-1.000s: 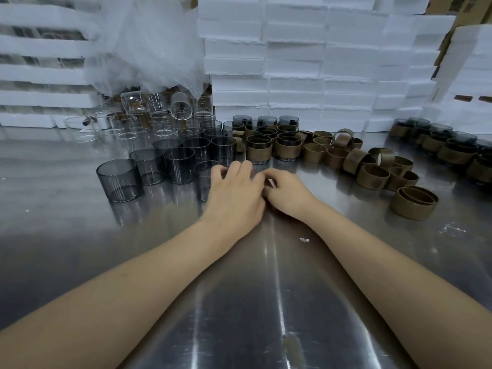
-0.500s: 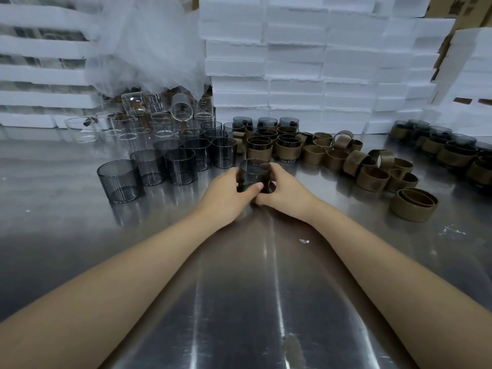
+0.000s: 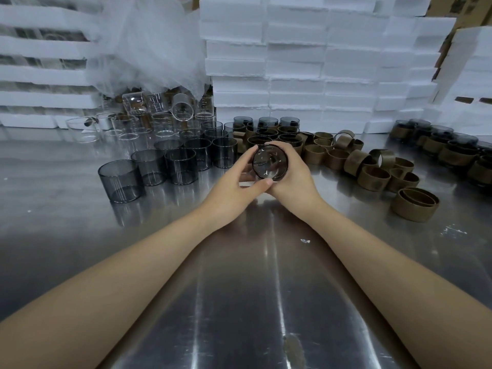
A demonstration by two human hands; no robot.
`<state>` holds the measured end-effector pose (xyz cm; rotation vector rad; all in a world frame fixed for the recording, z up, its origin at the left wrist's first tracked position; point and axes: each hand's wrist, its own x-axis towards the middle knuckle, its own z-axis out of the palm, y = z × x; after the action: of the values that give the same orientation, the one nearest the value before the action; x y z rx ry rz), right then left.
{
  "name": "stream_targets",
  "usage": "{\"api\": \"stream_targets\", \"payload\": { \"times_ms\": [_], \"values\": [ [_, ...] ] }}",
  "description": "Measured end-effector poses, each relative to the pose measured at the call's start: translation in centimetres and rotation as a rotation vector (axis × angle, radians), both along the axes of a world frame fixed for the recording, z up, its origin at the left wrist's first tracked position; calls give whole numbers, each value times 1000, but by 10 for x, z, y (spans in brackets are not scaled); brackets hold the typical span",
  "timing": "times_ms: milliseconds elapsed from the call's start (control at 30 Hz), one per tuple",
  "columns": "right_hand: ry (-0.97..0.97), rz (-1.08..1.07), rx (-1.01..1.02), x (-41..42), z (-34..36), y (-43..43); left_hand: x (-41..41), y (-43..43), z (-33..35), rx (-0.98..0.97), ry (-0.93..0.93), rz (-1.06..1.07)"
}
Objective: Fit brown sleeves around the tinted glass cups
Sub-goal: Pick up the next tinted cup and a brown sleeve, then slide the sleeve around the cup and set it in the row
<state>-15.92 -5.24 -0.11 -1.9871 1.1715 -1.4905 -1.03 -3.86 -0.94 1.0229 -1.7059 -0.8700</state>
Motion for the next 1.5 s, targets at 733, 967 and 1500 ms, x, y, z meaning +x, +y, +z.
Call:
{"api": "stream_targets", "payload": {
  "times_ms": [733,967,1500],
  "values": [
    [113,38,69,-4,0,-2,2,1,7,85,284,147],
    [252,56,-82,-3,4,4,-1,1,9,210,395,126],
    [374,29,-179,6,5,5,-4,6,11,202,254,163]
  ]
}}
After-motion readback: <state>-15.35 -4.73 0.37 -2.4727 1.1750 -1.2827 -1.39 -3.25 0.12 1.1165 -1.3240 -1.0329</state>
